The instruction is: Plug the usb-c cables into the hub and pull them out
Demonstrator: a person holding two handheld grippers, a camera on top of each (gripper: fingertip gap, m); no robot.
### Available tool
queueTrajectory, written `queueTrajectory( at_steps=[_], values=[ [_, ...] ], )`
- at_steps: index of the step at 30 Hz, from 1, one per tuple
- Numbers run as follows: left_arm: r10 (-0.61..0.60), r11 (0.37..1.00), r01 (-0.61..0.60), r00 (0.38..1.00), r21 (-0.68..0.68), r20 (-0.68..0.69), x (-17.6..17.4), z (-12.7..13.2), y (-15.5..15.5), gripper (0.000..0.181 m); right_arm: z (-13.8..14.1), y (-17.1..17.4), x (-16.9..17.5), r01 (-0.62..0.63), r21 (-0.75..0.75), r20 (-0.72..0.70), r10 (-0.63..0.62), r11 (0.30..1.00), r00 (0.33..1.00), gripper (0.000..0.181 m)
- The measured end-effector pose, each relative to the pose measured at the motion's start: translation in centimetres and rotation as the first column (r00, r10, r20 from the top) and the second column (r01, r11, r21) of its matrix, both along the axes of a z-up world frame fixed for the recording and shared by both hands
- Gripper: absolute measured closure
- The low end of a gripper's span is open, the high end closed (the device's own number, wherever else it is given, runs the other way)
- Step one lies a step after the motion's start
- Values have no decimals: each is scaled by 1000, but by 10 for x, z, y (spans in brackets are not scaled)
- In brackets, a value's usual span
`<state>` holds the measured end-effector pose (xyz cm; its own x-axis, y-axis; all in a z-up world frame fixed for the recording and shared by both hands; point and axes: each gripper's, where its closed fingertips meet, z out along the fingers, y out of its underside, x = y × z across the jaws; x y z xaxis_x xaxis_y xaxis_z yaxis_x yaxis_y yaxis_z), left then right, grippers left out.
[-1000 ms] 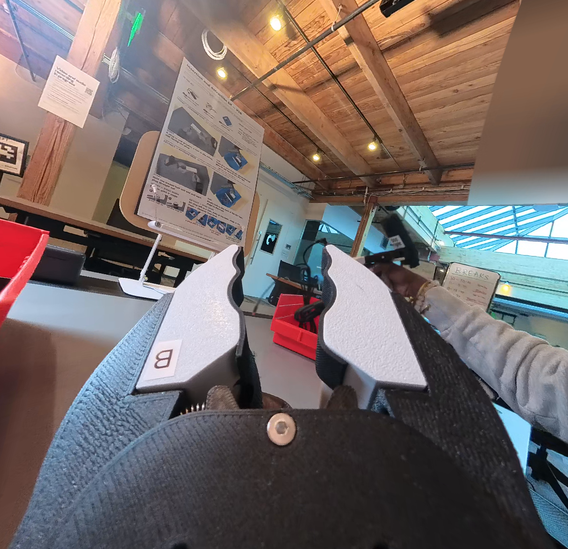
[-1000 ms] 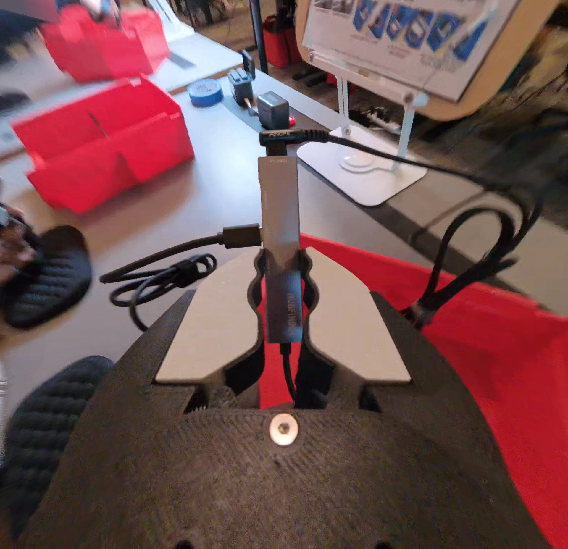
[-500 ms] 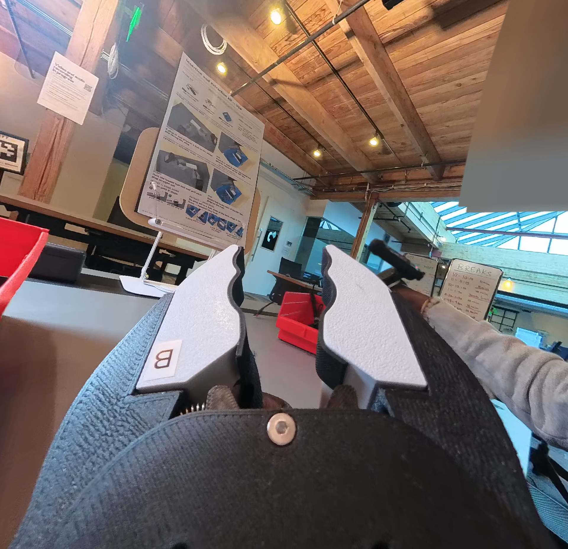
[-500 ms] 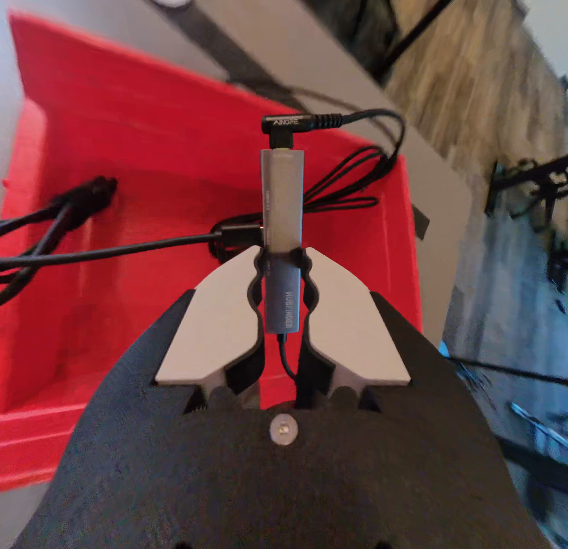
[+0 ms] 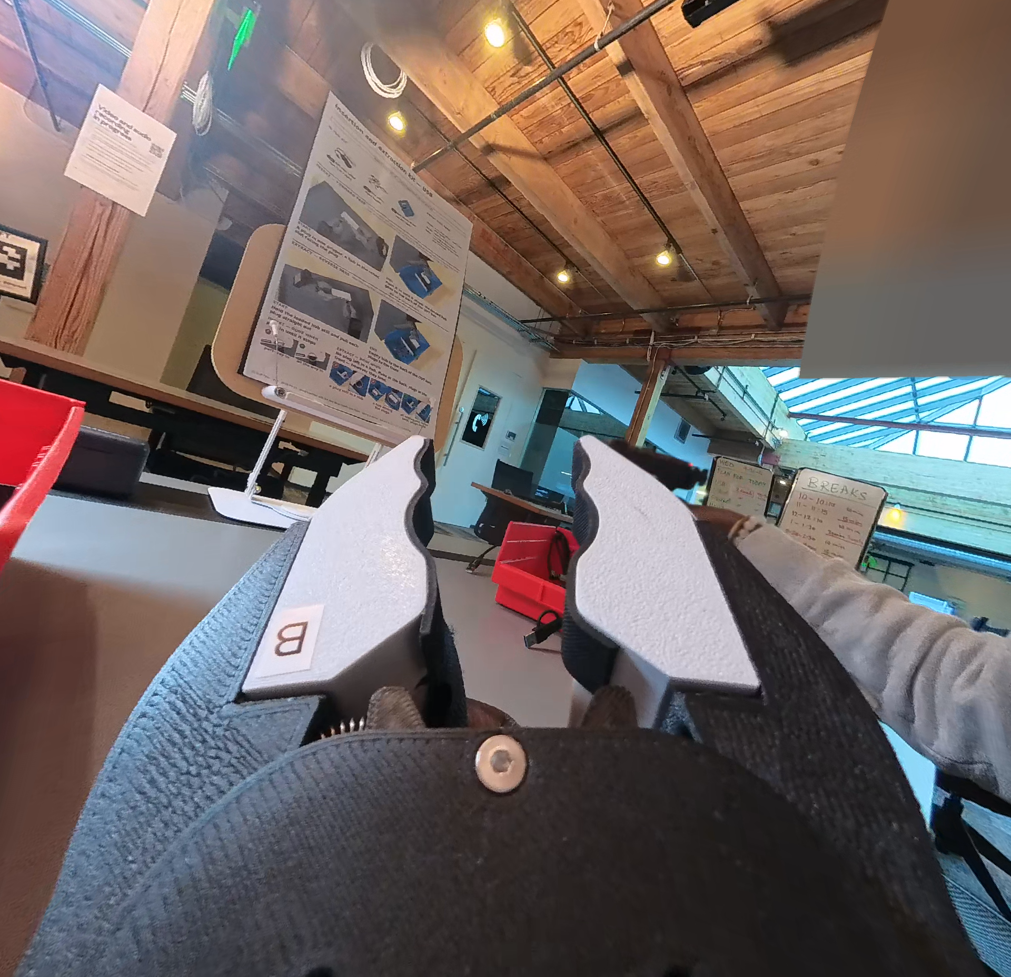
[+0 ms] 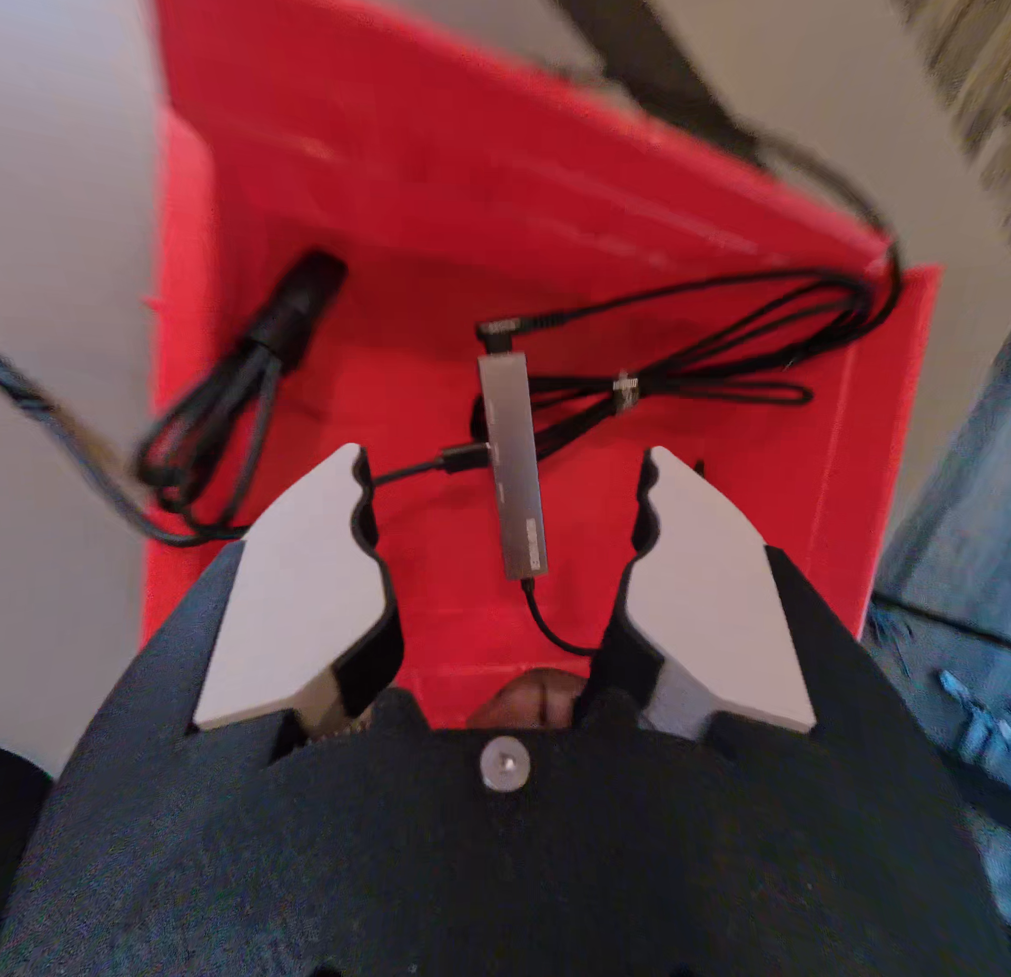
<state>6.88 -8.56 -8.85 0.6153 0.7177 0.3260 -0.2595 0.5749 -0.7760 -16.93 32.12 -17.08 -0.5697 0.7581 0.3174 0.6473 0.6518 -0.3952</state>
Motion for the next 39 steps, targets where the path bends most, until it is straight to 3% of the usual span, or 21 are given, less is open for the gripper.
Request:
queueTrajectory(
  at_steps=[2, 3, 5, 7, 11, 15, 20, 22, 24, 27, 29, 32, 35, 39],
  values=[
    [1, 1000, -1, 1000, 0, -3, 1, 0, 0, 133, 31, -23, 2, -92, -82, -132, 81, 992, 988, 79],
    [2, 1000, -2, 1000, -2, -4, 1, 0, 0, 133, 46, -42, 9, -188, -102, -202, 165, 977, 965, 85],
    [3, 1000, -3, 1000, -7, -4, 1, 0, 1, 134, 54, -99, 47, -480, -123, -236, 444, 869, 864, 117],
    [2, 1000, -2, 1000, -8, -2, 0, 0, 1, 134, 30, -137, 85, -652, -52, -136, 642, 756, 755, 131],
    [0, 1000, 0, 1000, 0, -2, 1, 0, 0, 134, -30, -156, 97, -732, 172, 70, 733, 659, 676, 132],
    [0, 1000, 0, 1000, -4, -2, 1, 0, 1, 134, -61, -155, 76, -705, 261, 122, 701, 660, 702, 146],
    [-9, 1000, 9, 1000, 20, 10, -1, 0, -2, 134, -70, -138, 64, -686, 310, 139, 682, 658, 718, 172],
    [-12, 999, 12, 1000, 30, 14, -2, -1, -3, 134, -54, -143, 68, -673, 197, 71, 674, 713, 735, 173],
    [-12, 999, 12, 1000, 35, 15, -2, -1, -4, 134, -21, -145, 63, -607, 44, -50, 608, 794, 792, 173],
    [-14, 999, 13, 1000, 32, 14, -1, 0, -3, 134, 21, -119, 41, -387, -196, -143, 365, 901, 920, 173],
    [-13, 999, 13, 1000, 33, 13, -1, 0, -3, 134, 18, -89, 32, -220, -263, -56, 213, 940, 976, 172],
    [-14, 999, 13, 1000, 35, 14, -1, 0, -4, 134, -18, -58, 36, -82, -187, 119, 105, 979, 987, 171],
    [-14, 999, 13, 1000, 29, 17, -2, -1, -3, 134, -52, -42, 57, -65, -94, 287, 90, 993, 954, 171],
    [-13, 1000, 13, 1000, 24, 18, -2, -1, -2, 134, -58, -36, 90, -162, -106, 363, 190, 981, 912, 172]
  ],
)
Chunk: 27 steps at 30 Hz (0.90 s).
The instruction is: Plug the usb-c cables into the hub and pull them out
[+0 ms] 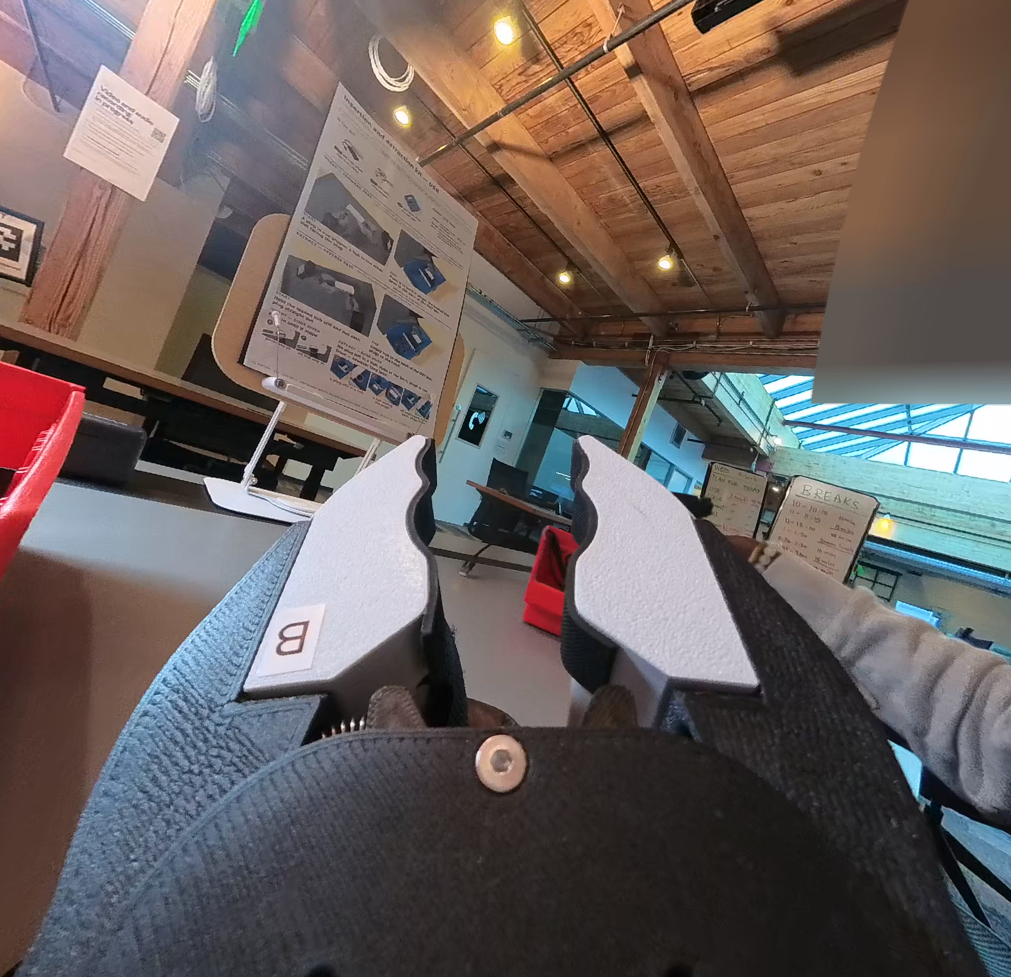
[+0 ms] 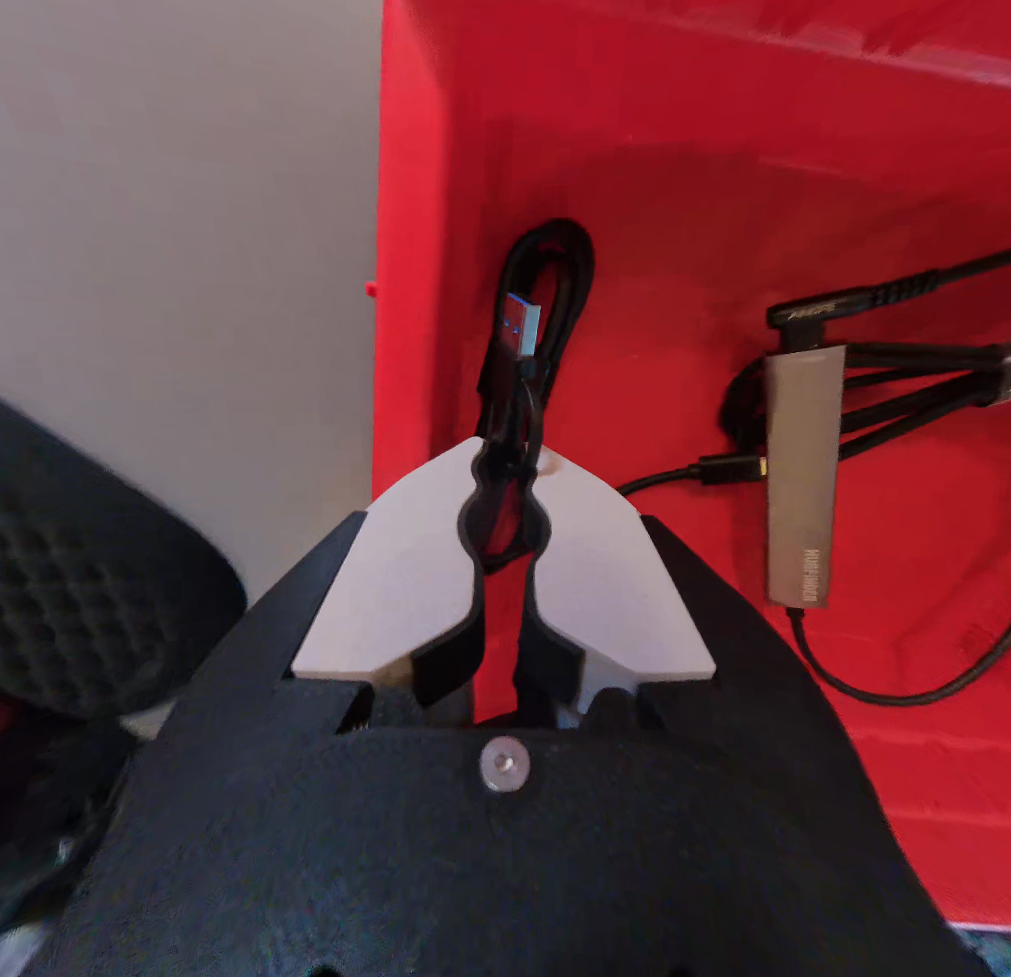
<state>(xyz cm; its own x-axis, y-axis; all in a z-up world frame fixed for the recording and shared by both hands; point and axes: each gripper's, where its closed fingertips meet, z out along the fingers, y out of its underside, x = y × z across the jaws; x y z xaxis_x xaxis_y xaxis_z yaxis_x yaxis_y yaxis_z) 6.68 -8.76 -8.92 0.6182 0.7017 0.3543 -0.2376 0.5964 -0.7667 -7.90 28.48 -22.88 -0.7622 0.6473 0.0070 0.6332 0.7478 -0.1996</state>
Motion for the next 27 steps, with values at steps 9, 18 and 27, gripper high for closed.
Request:
queueTrajectory(
  at_steps=[9, 18, 27],
  values=[
    [0, 1000, 0, 1000, 1, 5, -1, 0, 0, 134, -5, 83, 62, 11, 113, 114, -24, 993, 993, 142],
    [3, 1000, -3, 1000, -12, 8, -1, -1, 2, 134, 97, 25, 6, -4, -109, -294, -29, 994, 955, 110],
    [-4, 1000, 4, 1000, 7, 4, -1, -1, 0, 134, 54, -71, -55, -547, 447, -134, 657, 708, 742, 105]
  ],
)
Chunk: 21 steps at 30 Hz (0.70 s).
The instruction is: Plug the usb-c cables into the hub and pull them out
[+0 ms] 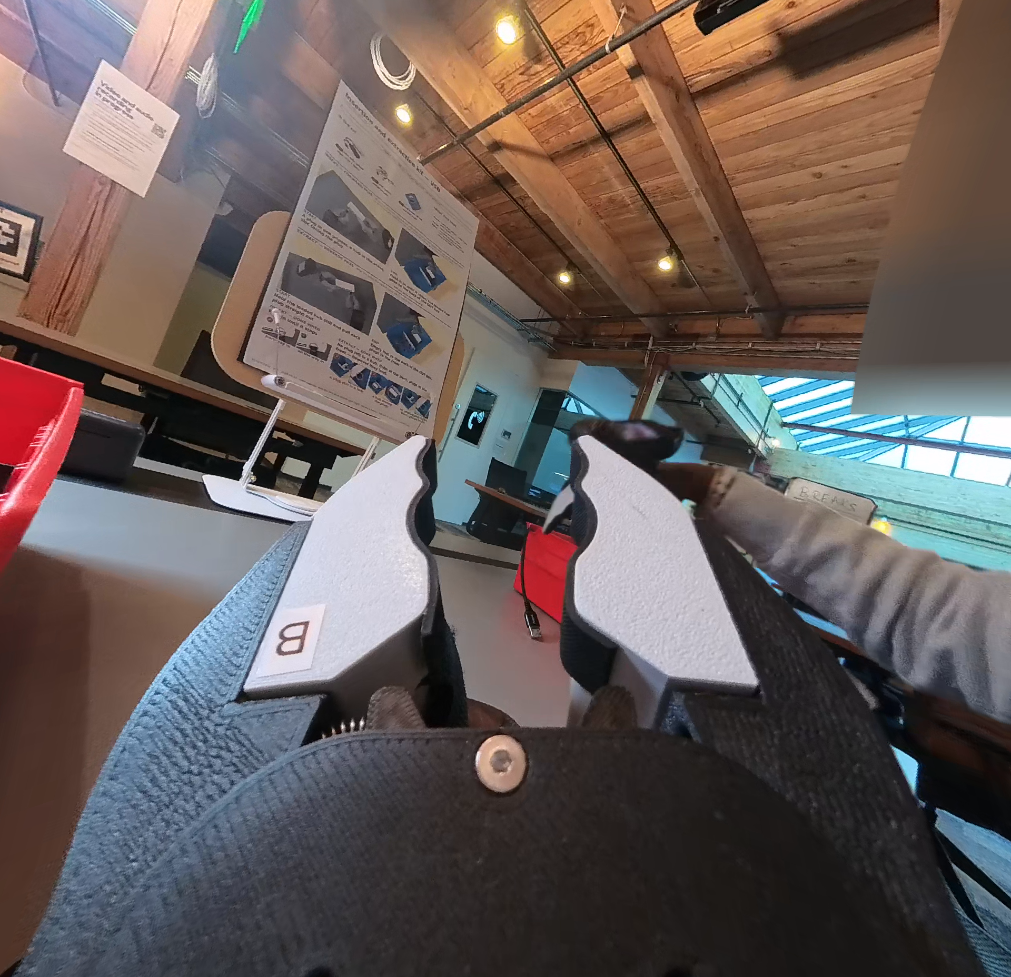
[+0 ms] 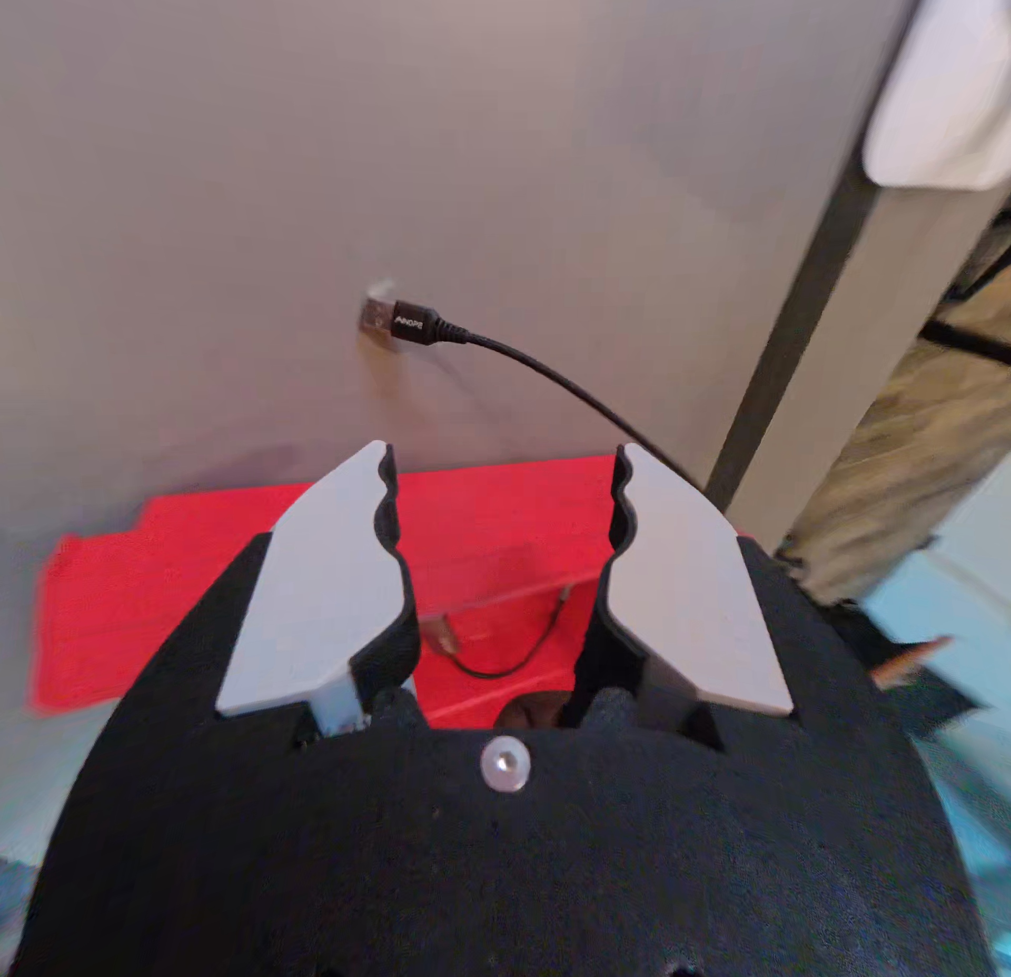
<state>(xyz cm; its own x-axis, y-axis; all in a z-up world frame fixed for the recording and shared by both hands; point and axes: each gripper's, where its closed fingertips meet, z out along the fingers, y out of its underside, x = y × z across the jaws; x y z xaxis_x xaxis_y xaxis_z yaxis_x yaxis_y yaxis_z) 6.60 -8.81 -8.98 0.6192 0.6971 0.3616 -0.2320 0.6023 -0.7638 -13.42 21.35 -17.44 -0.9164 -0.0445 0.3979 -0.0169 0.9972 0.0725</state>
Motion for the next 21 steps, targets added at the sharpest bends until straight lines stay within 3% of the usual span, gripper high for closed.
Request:
queueTrajectory(
  at_steps=[2, 6, 7, 9, 10, 13, 16, 19, 21],
  values=[
    [-2, 1000, 2, 1000, 4, 0, 0, 0, -1, 134, -24, -4, -7, -125, 162, 33, 121, 979, 992, 105],
    [-12, 1000, 12, 1000, 23, 6, -1, -1, -2, 135, -57, -11, -11, -322, 350, 107, 304, 880, 947, 115],
    [-14, 999, 14, 1000, 30, 7, -1, -1, -3, 135, -63, -9, -12, -346, 385, 128, 322, 856, 938, 125],
    [-17, 999, 17, 1000, 43, 8, -1, -1, -5, 135, -68, -9, -16, -413, 428, 140, 392, 804, 909, 165],
    [-19, 999, 19, 1000, 46, 9, -1, -1, -5, 135, -66, -12, -18, -438, 427, 125, 427, 792, 895, 169],
    [-20, 999, 19, 1000, 43, 8, -1, -1, -5, 135, -34, -29, -17, -407, 246, 3, 419, 880, 908, 175],
    [-21, 999, 21, 1000, 40, 7, -1, -1, -4, 134, 27, -31, -13, -316, -41, -150, 307, 948, 940, 175],
    [-20, 999, 19, 1000, 38, 5, 0, -1, -4, 135, 75, 2, -7, -216, -255, -227, 159, 942, 961, 175],
    [-17, 999, 17, 1000, 29, 3, 0, -1, -3, 135, 84, 38, 1, -160, -314, -237, 86, 936, 968, 175]
  ],
)
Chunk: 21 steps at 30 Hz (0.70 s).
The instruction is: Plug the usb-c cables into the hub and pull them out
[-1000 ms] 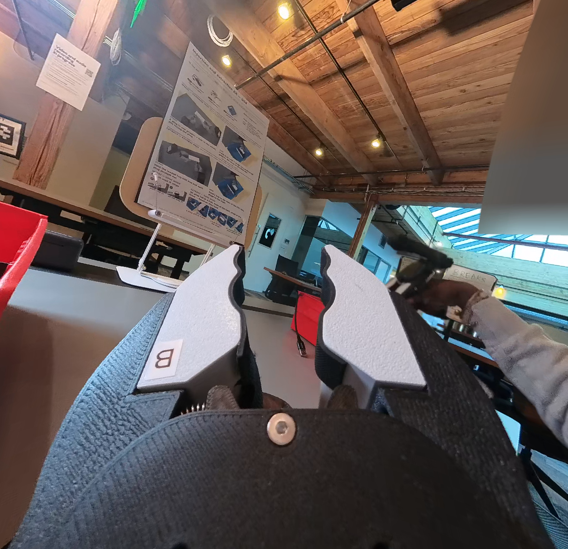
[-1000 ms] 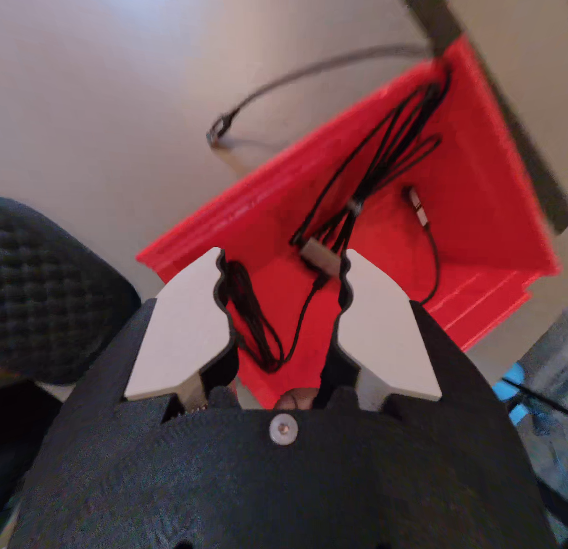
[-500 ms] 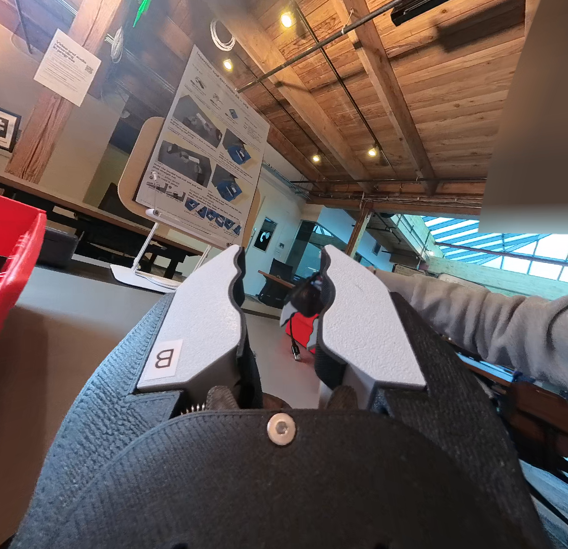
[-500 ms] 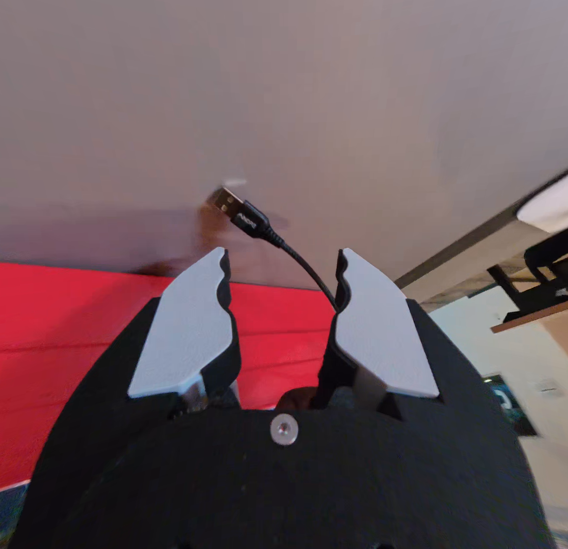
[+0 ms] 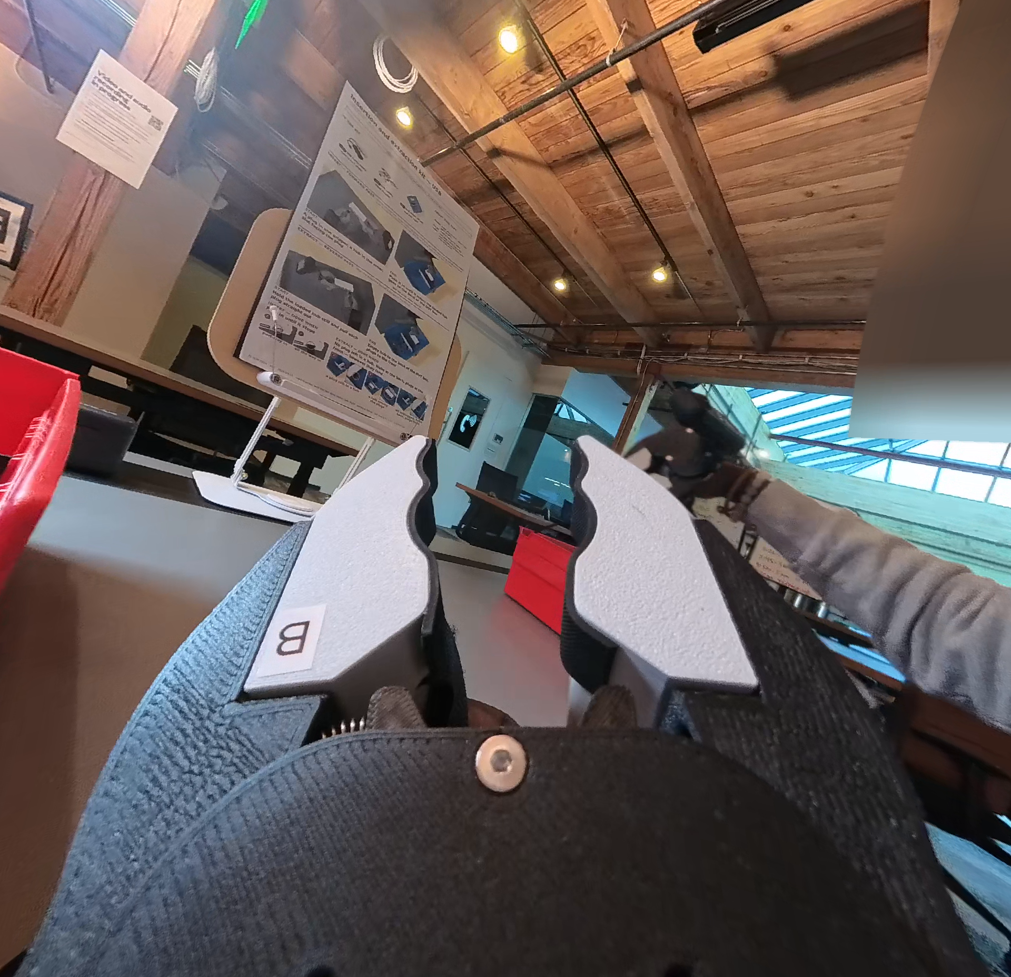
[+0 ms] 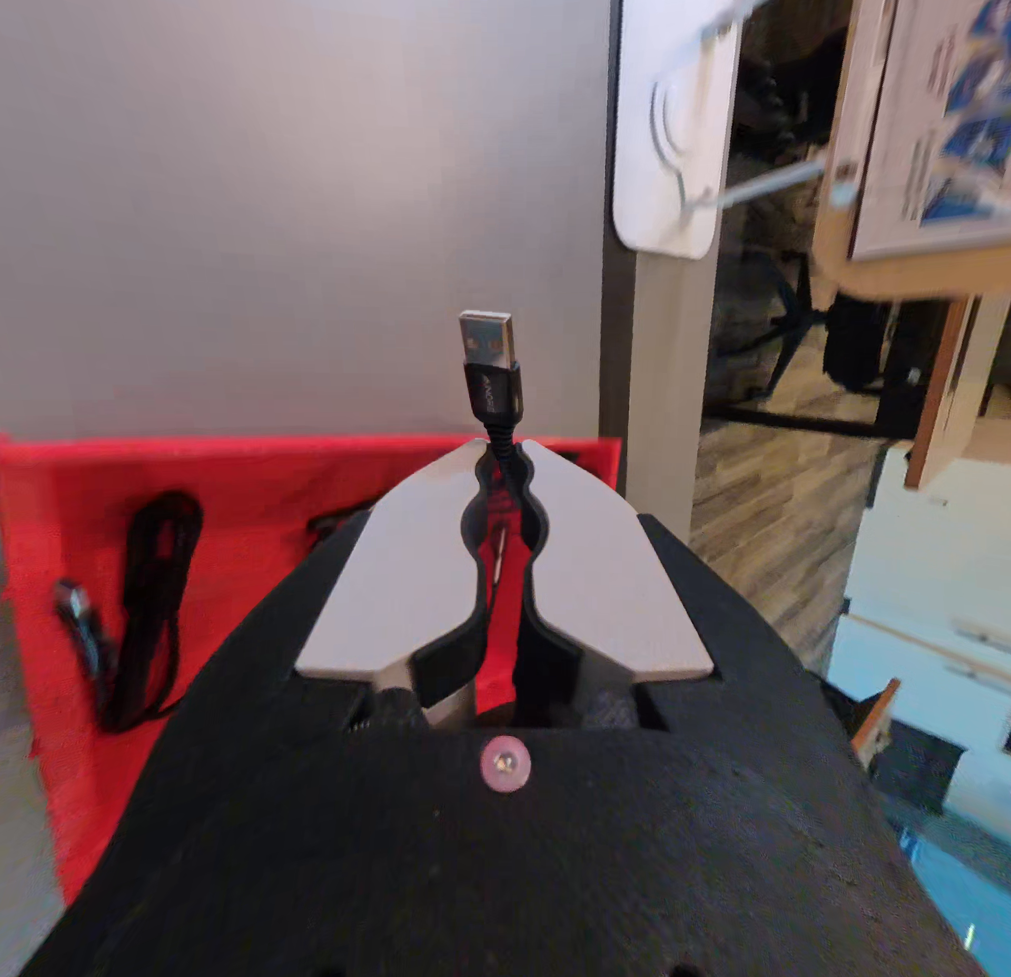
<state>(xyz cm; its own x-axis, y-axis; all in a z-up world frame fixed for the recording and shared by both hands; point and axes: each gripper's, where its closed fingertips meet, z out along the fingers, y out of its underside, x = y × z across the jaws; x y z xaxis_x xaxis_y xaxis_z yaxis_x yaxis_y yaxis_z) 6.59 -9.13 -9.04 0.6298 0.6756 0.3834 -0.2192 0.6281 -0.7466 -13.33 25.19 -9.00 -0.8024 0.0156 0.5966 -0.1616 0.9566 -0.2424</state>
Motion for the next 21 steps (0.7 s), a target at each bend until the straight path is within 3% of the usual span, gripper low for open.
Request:
queueTrajectory(
  at_steps=[2, 6, 11, 13, 16, 21],
  values=[
    [3, 1000, -3, 1000, -11, -3, 0, 0, 1, 135, -12, 36, 14, 50, 8, 31, -50, 999, 998, 174],
    [6, 1000, -6, 1000, -29, 0, 0, -1, 4, 135, -69, 78, 49, 93, 103, 100, -103, 990, 990, 170],
    [13, 998, -13, 1000, -57, 0, 0, -1, 7, 135, -132, 120, 63, 67, 422, 13, -80, 904, 997, 168],
    [14, 998, -14, 1000, -61, 1, 0, -2, 7, 135, -133, 126, 61, 114, 426, -36, -108, 898, 993, 148],
    [12, 998, -12, 1000, -55, 6, -1, -2, 7, 135, -117, 122, 68, 311, 236, 63, -333, 921, 941, 103],
    [9, 999, -9, 1000, -44, 7, -2, -2, 5, 135, -55, 114, 75, 426, -114, -11, -430, 897, 903, 95]
  ],
)
